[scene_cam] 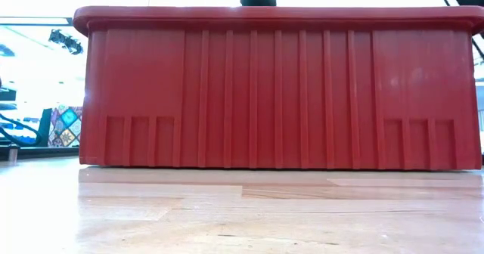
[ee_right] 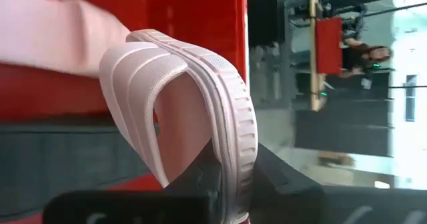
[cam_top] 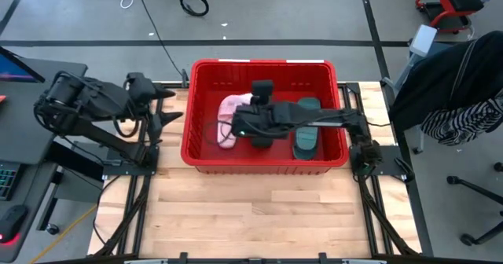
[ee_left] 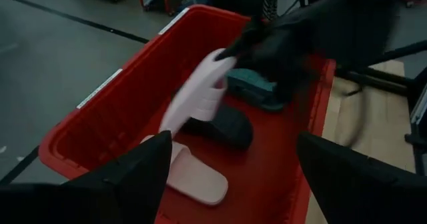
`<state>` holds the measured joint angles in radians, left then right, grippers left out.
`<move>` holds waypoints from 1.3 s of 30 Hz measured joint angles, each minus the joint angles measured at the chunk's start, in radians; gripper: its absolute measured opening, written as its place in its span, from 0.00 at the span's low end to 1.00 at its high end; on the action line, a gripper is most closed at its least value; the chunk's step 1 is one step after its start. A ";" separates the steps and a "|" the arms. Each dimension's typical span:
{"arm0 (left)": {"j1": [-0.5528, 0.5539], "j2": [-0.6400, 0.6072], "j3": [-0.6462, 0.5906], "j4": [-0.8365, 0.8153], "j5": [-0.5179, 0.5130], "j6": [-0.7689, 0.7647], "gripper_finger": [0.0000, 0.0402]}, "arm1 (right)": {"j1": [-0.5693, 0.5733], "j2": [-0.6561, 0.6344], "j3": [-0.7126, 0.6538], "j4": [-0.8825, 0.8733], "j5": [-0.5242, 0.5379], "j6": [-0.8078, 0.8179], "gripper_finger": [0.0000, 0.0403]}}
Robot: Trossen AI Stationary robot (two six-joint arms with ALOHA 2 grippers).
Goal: Pick and place slides into bin
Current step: Put the pink slides into the red bin
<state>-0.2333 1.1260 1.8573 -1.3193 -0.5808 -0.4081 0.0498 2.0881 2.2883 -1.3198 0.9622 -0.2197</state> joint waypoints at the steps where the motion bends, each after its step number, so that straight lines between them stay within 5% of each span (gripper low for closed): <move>1: 0.000 0.005 0.000 0.000 0.000 0.005 0.80 | -0.013 0.019 0.012 -0.002 0.010 -0.025 0.09; 12: 0.001 0.012 -0.001 -0.001 -0.011 0.008 0.80 | -0.057 0.098 0.069 0.227 0.080 -0.322 0.09; 19: 0.001 0.012 -0.001 -0.003 -0.012 0.008 0.80 | -0.102 0.145 0.063 0.165 0.008 -0.260 0.09; 28: 0.001 0.013 -0.001 -0.003 -0.011 0.000 0.80 | -0.135 0.198 0.063 0.152 -0.145 -0.146 0.09; 39: 0.001 0.013 -0.001 -0.002 -0.011 -0.034 0.80 | -0.147 0.201 0.064 0.145 -0.472 -0.073 0.09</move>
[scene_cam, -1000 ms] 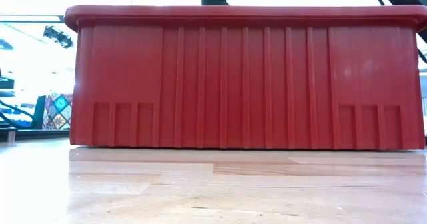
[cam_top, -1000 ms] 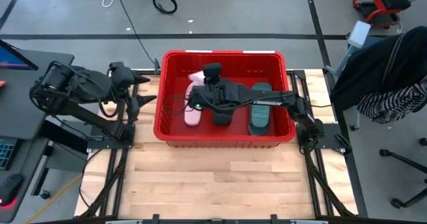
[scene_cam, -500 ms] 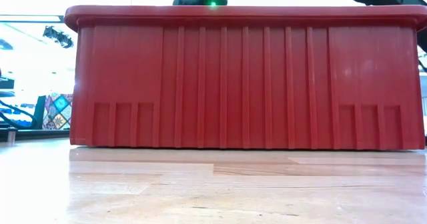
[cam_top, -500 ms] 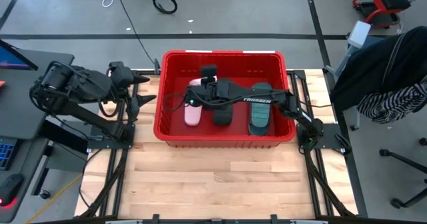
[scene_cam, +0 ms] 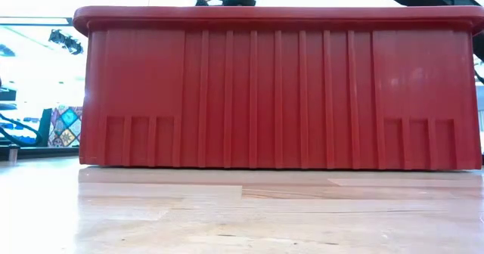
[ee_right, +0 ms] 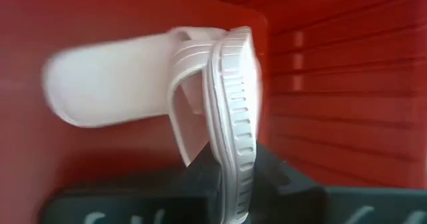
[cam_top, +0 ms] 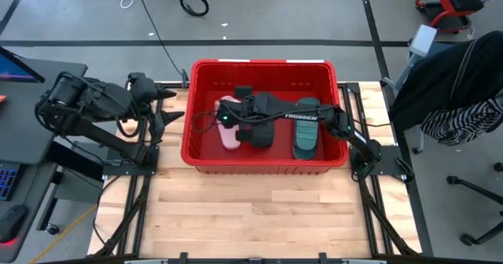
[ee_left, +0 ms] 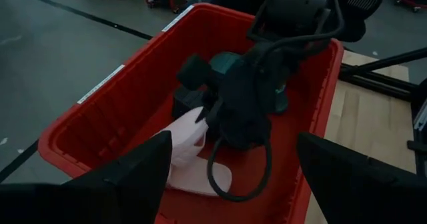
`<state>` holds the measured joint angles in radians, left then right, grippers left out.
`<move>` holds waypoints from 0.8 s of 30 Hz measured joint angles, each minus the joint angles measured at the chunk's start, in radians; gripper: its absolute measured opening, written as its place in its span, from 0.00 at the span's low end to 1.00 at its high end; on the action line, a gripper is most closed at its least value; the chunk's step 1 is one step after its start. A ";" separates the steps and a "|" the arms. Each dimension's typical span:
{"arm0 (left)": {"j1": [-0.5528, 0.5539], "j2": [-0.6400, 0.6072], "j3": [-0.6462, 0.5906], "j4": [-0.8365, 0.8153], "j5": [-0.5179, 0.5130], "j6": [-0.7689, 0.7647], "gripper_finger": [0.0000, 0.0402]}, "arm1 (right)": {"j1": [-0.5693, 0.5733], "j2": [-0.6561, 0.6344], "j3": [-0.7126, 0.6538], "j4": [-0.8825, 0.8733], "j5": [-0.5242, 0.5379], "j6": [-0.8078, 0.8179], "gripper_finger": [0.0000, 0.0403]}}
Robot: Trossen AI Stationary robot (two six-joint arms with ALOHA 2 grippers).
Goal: Pick and place slides into bin
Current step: Put the pink slides into the red bin
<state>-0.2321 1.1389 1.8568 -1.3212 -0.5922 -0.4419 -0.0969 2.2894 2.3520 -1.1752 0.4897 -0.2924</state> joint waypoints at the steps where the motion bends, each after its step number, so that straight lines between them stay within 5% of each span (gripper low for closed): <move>1: 0.000 0.000 0.000 0.000 0.000 -0.004 0.80 | -0.005 0.000 0.000 -0.002 -0.035 0.025 0.10; 14: -0.002 0.014 0.000 0.001 0.001 -0.045 0.80 | -0.017 0.053 0.001 0.032 -0.182 0.118 0.12; 24: -0.001 0.037 0.000 0.001 0.011 -0.045 0.80 | -0.020 0.062 -0.038 0.154 -0.285 0.286 0.32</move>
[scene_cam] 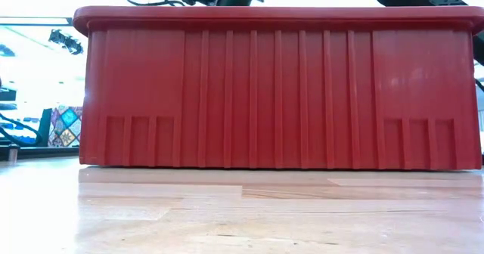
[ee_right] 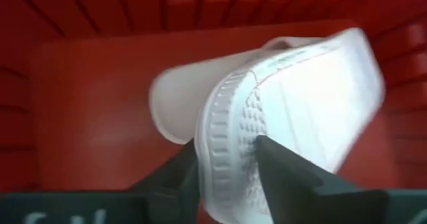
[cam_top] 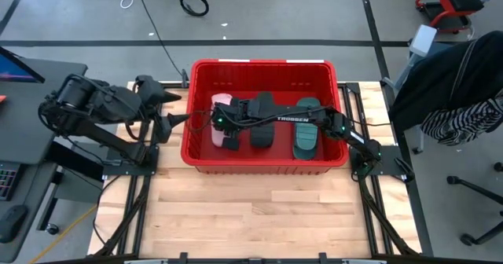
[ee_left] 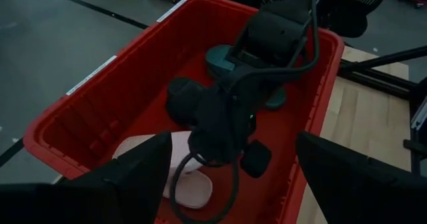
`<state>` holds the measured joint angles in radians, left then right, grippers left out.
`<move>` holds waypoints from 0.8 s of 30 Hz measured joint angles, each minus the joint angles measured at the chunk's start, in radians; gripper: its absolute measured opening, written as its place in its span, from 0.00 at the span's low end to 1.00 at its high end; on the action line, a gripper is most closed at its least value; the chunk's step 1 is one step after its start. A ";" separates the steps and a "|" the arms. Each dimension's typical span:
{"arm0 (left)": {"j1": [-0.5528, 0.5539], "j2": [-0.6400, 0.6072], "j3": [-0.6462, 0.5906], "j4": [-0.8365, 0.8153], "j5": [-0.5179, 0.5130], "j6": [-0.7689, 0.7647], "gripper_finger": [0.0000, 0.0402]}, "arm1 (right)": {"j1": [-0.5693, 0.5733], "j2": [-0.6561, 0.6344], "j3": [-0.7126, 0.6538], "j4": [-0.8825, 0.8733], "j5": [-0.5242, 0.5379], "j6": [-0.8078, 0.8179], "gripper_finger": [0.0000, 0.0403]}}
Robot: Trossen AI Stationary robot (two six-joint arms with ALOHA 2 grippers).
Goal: Pick and place slides into bin
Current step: Put the pink slides into the red bin, then return to Home Position
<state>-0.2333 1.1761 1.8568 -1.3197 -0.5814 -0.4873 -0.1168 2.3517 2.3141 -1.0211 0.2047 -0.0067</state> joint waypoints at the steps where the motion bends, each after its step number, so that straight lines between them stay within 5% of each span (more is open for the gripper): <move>1: 0.000 0.002 0.000 0.000 0.001 0.000 0.80 | -0.001 0.000 -0.009 0.014 -0.022 0.018 0.34; 12: 0.000 0.001 0.000 0.000 0.024 0.000 0.78 | -0.003 0.001 -0.067 0.162 -0.167 0.200 0.59; 24: 0.000 -0.001 0.000 -0.040 0.035 0.010 0.78 | -0.007 -0.014 -0.067 0.175 -0.208 0.294 0.81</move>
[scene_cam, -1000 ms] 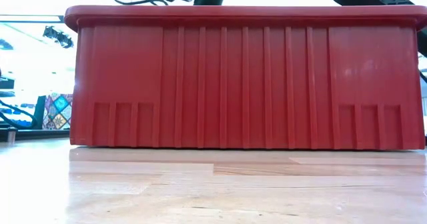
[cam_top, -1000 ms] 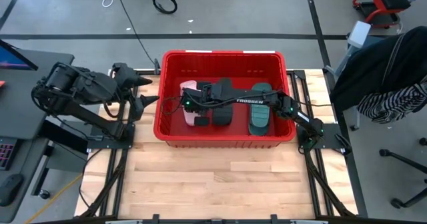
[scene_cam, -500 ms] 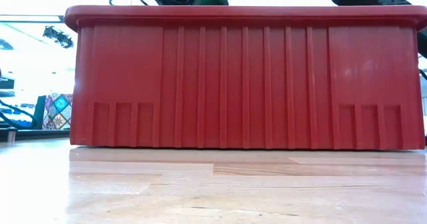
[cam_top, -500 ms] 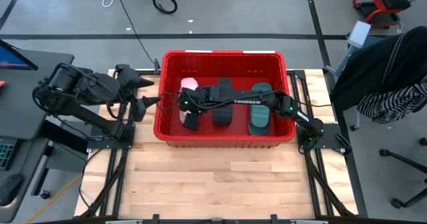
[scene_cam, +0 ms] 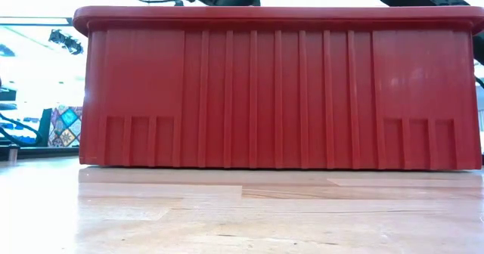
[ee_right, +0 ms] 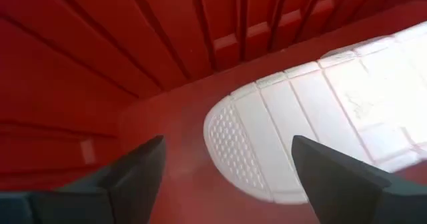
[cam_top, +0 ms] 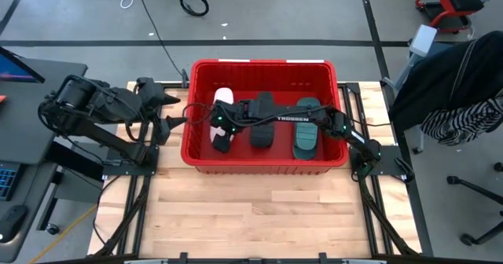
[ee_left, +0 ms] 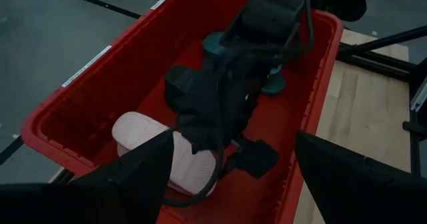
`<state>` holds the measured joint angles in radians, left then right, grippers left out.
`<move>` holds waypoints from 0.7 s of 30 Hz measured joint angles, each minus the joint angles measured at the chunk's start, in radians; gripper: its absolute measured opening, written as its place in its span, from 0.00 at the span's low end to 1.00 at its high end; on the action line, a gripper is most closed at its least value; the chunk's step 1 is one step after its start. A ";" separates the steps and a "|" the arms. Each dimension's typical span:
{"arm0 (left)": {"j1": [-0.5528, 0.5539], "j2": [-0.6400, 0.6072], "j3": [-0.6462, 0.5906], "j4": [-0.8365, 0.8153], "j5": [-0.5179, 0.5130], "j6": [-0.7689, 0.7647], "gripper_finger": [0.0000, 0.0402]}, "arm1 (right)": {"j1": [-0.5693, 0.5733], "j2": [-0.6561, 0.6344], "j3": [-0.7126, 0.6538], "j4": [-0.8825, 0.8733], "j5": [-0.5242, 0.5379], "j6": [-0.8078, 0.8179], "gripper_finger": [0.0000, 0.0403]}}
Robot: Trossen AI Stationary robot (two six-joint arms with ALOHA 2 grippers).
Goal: Pick and place slides into bin
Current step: Return to Home Position
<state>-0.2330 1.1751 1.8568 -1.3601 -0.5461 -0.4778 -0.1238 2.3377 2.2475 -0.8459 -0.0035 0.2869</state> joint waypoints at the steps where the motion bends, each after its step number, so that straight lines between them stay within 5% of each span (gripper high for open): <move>1: 0.000 0.000 0.000 -0.001 0.000 0.000 0.78 | -0.002 -0.010 0.000 -0.002 0.000 -0.003 0.82; 11: 0.000 0.000 0.000 -0.017 0.000 0.003 0.78 | -0.060 -0.161 0.001 -0.116 0.076 -0.109 0.83; 21: -0.026 -0.014 0.000 0.035 0.000 0.033 0.78 | -0.066 -0.438 0.001 -0.160 0.041 -0.340 0.74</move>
<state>-0.2588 1.1612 1.8568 -1.3253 -0.5464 -0.4453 -0.1898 1.8995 2.2482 -1.0062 0.0378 -0.0533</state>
